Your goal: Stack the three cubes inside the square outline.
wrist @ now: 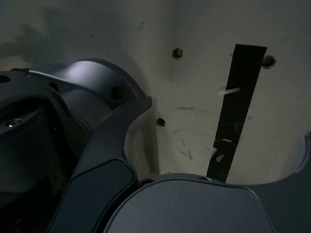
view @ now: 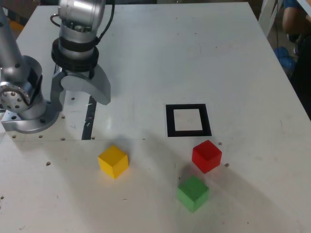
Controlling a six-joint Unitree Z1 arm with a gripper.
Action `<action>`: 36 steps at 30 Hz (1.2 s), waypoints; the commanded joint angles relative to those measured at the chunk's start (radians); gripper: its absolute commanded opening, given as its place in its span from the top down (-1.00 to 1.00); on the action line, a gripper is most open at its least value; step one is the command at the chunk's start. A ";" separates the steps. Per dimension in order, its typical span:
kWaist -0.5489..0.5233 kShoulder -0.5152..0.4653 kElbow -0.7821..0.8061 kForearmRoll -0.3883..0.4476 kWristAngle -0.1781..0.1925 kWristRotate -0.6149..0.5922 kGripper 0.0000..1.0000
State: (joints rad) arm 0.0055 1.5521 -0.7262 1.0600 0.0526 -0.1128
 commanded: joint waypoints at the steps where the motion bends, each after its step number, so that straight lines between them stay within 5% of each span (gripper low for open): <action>1: 0.002 -0.015 -0.011 0.010 -0.001 0.001 -0.99; 18: -0.088 -0.016 -0.318 0.139 -0.079 0.046 -0.98; 36: -0.306 0.141 -0.673 0.308 -0.030 -0.037 -0.98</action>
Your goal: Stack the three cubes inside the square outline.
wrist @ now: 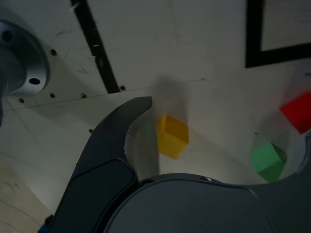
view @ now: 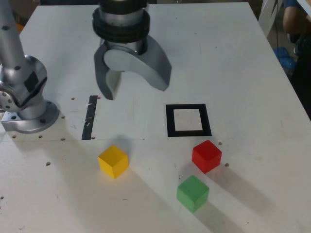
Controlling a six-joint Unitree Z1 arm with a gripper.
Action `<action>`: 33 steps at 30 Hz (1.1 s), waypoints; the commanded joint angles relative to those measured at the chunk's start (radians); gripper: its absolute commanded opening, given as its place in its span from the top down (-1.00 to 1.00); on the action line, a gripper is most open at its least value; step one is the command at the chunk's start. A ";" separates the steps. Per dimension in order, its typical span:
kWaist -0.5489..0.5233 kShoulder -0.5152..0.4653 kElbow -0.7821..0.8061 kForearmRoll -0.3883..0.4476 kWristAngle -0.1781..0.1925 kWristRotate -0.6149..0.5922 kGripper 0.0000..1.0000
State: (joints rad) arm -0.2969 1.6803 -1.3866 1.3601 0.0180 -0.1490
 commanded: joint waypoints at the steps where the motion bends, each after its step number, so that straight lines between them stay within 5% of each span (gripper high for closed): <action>1: -0.007 0.021 -0.022 0.012 0.007 0.000 -0.98; 10: -0.051 0.103 -0.119 0.017 0.009 0.006 -0.98; 17: -0.108 0.209 -0.281 0.062 0.045 0.031 -0.98; 28: -0.119 0.389 -0.444 0.124 0.045 0.243 -0.99; 33: -0.130 0.431 -0.488 0.130 0.107 0.390 -0.99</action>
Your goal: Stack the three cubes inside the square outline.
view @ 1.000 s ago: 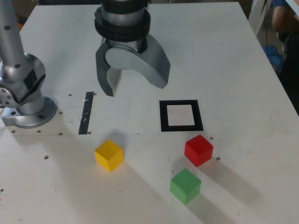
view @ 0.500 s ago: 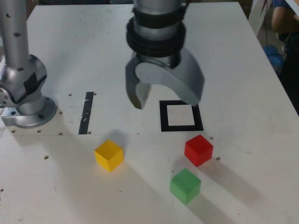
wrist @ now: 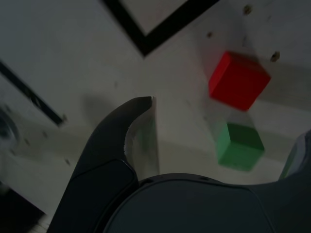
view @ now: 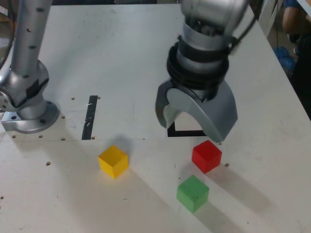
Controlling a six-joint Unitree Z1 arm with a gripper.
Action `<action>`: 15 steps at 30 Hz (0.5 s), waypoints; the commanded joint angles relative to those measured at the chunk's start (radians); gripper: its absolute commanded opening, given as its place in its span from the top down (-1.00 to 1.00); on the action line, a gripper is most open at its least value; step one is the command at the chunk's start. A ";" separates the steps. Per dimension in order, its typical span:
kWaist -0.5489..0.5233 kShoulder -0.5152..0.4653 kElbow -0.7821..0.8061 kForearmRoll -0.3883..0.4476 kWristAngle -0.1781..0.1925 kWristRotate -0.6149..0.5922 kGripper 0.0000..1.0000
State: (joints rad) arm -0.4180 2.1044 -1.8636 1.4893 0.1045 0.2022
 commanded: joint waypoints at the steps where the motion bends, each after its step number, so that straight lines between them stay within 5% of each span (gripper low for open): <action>1: -0.014 0.013 -0.014 -0.001 0.039 0.070 -0.99; 6: -0.032 0.049 -0.018 -0.010 0.099 0.169 -0.98; 15: -0.033 0.111 -0.014 -0.029 0.111 0.217 -0.89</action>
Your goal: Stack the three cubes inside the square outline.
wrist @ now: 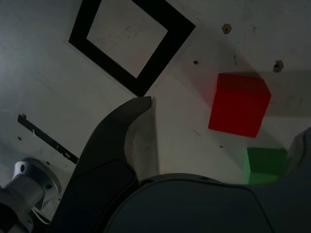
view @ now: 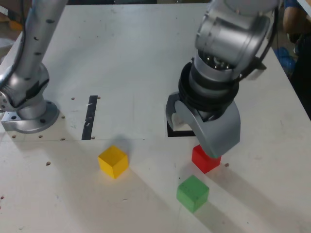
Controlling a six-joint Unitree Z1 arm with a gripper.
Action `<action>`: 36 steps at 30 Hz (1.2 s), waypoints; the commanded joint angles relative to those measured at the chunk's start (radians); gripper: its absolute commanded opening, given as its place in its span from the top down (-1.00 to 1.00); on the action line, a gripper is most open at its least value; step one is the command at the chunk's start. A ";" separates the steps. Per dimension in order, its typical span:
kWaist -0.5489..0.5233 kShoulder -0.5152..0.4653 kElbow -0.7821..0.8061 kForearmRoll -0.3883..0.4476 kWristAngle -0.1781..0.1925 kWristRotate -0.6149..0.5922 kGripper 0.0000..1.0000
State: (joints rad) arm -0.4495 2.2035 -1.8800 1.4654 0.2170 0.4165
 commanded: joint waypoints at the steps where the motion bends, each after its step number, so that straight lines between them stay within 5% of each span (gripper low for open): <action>1: -0.001 0.019 0.003 -0.012 -0.004 0.004 -0.88; 13: -0.001 0.077 0.012 -0.075 -0.040 0.010 -0.66; 20: -0.001 0.088 0.015 -0.097 -0.039 -0.003 -0.35; 36: 0.001 0.103 -0.016 -0.095 -0.052 -0.018 -0.03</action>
State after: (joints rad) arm -0.4496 2.2993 -1.8912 1.3651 0.1658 0.4001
